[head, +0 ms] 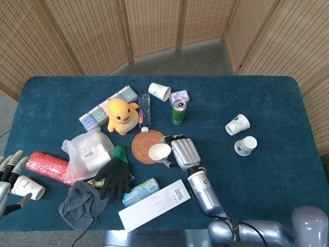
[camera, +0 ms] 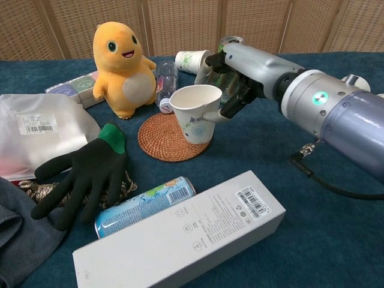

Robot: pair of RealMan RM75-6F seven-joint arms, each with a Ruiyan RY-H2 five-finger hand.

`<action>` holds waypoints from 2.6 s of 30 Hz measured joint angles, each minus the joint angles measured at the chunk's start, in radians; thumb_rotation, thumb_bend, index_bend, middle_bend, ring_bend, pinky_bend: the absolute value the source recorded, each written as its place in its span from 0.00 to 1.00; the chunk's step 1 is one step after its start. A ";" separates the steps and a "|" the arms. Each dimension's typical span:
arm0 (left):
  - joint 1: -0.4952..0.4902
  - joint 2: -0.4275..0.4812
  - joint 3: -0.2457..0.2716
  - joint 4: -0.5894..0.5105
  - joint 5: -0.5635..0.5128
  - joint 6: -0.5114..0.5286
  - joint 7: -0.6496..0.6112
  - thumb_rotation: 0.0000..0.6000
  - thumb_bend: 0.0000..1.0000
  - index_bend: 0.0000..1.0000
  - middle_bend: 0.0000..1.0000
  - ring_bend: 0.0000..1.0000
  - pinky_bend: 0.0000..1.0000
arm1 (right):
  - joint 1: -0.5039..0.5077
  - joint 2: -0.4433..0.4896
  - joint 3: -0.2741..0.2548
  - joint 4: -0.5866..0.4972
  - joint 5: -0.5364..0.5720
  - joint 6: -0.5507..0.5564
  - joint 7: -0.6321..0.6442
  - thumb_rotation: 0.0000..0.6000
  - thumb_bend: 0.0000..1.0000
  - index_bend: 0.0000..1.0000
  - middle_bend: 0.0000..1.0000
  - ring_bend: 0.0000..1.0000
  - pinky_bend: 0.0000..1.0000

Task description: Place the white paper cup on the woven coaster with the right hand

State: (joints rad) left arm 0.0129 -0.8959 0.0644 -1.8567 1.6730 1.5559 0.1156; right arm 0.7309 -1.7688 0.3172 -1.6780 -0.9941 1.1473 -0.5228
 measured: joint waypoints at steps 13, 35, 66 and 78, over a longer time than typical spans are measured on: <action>0.005 0.009 0.005 -0.008 0.014 0.010 -0.010 1.00 0.29 0.00 0.00 0.00 0.00 | 0.080 -0.083 0.035 0.090 0.069 -0.024 -0.032 1.00 0.30 0.34 0.41 0.34 0.33; 0.004 0.007 0.003 -0.008 -0.008 -0.006 -0.004 1.00 0.29 0.00 0.00 0.00 0.00 | 0.190 -0.231 0.096 0.292 0.148 -0.065 -0.002 1.00 0.30 0.34 0.41 0.34 0.33; 0.006 0.013 -0.008 -0.003 -0.030 0.000 -0.023 1.00 0.29 0.00 0.00 0.00 0.00 | 0.273 -0.295 0.164 0.379 0.225 -0.102 0.010 1.00 0.21 0.03 0.13 0.23 0.32; 0.008 0.014 -0.006 -0.004 -0.024 0.004 -0.021 1.00 0.29 0.00 0.00 0.00 0.00 | 0.218 -0.154 0.132 0.174 0.196 -0.101 0.023 1.00 0.12 0.00 0.02 0.17 0.30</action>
State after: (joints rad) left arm 0.0210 -0.8824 0.0582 -1.8609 1.6491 1.5596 0.0942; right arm 0.9492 -1.9231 0.4492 -1.5036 -0.7980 1.0466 -0.4999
